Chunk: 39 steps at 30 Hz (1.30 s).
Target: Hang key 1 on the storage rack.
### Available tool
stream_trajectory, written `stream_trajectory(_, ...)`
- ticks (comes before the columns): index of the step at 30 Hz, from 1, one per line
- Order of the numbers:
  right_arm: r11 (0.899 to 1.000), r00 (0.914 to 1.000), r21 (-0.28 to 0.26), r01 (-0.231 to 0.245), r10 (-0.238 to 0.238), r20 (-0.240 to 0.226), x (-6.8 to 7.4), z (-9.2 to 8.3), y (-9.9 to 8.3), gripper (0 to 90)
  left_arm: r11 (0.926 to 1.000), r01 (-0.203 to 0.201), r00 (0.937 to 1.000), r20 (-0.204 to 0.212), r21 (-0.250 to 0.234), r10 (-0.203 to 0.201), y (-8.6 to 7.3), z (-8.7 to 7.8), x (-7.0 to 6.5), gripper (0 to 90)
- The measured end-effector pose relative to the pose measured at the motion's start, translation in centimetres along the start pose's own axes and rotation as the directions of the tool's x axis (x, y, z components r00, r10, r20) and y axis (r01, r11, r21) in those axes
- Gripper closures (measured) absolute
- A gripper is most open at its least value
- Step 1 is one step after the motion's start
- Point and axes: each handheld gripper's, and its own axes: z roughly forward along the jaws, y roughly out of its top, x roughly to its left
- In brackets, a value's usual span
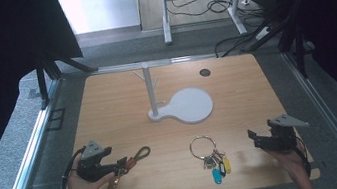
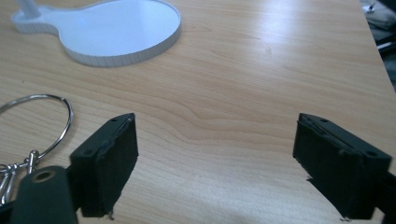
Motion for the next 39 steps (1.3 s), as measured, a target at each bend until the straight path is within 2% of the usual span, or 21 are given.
stream_trajectory(3,1.0,0.9994,0.01,-0.02,0.02,-0.028,-0.7,-0.3,-0.2,19.6,1.0,-0.003,1.0,0.007,0.001,0.002,0.0,0.0,0.0,31.6)
stream_trajectory(10,1.0,0.9995,-0.023,-0.017,0.017,-0.027,-0.8,-0.9,0.1,23.1,0.9996,-0.027,0.9996,-0.004,0.007,0.027,-0.2,0.2,-0.3,28.7)
stream_trajectory(13,0.999,0.9989,-0.036,-0.024,0.022,-0.041,-0.7,-0.9,0.3,25.1,0.9998,-0.019,0.9998,-0.009,0.009,0.019,-0.2,-0.1,-0.4,28.6)
stream_trajectory(15,0.999,0.9984,-0.045,-0.028,0.026,-0.05,-0.7,-1.1,0.5,26.1,0.9999,0.002,1.0,-0.008,0.013,-0.002,-0.3,-1.1,-0.4,29.4)
stream_trajectory(18,0.999,0.9974,-0.044,-0.033,0.03,-0.066,-0.8,-1.1,0.5,26.7,0.9997,0.021,0.9998,-0.006,0.01,-0.021,-0.2,-1.6,-0.3,30.5)
stream_trajectory(21,0.999,0.996,-0.039,-0.037,0.034,-0.083,-1.0,-0.9,0.3,27.0,0.998,0.014,0.9999,-0.003,0.061,-0.014,0.2,-1.2,-0.2,30.9)
stream_trajectory(24,0.999,0.9959,-0.031,-0.033,0.03,-0.086,-1.2,-0.6,0.2,27.0,0.9968,0.006,1.0,-0.002,0.08,-0.006,0.7,-1.0,-0.1,31.6)
stream_trajectory(27,0.999,0.9955,-0.038,-0.035,0.032,-0.089,-1.1,-0.7,0.2,27.3,0.9919,-0.038,0.9993,0.013,0.121,0.036,2.2,-1.5,-0.3,31.7)
stream_trajectory(28,0.999,0.9957,-0.035,-0.03,0.027,-0.088,-1.1,-0.7,0.3,27.3,0.9919,-0.038,0.9993,0.013,0.121,0.036,2.2,-1.5,-0.3,31.4)
stream_trajectory(29,0.999,0.996,-0.038,-0.026,0.023,-0.086,-1.0,-0.7,0.3,27.3,0.9847,-0.075,0.9972,0.02,0.157,0.073,3.1,-2.1,-0.6,30.9)
stream_trajectory(30,0.999,0.9961,-0.037,-0.02,0.017,-0.087,-0.9,-0.7,0.3,27.3,0.9818,-0.085,0.9963,0.021,0.17,0.083,3.6,-2.4,-0.8,30.5)
stream_trajectory(33,0.999,0.9969,-0.038,-0.003,0.0,-0.079,-0.7,-0.8,0.4,27.6,0.9756,-0.095,0.9954,0.033,0.198,0.09,4.7,-2.9,-0.9,30.6)
stream_trajectory(34,0.999,0.9969,-0.038,-0.003,0.0,-0.079,-0.7,-0.8,0.4,27.6,0.9756,-0.095,0.9954,0.033,0.198,0.09,4.7,-2.9,-0.9,30.6)
stream_trajectory(35,0.999,0.9968,-0.038,0.004,-0.007,-0.08,-0.4,-1.0,0.5,27.7,0.9663,-0.113,0.9936,0.027,0.231,0.11,5.3,-2.8,-1.1,30.6)
stream_trajectory(36,0.999,0.997,-0.037,0.01,-0.013,-0.077,-0.3,-1.0,0.5,27.6,0.9663,-0.113,0.9936,0.027,0.231,0.11,5.3,-2.8,-1.1,30.9)
stream_trajectory(37,0.999,0.9972,-0.035,0.014,-0.017,-0.073,-0.2,-1.1,0.5,27.6,0.9548,-0.133,0.9911,0.031,0.266,0.13,5.8,-2.3,-1.3,31.1)
stream_trajectory(39,0.999,0.9974,-0.036,0.02,-0.022,-0.069,-0.1,-1.1,0.5,28.0,0.9407,-0.151,0.9885,0.036,0.304,0.147,6.2,-1.7,-1.6,31.1)
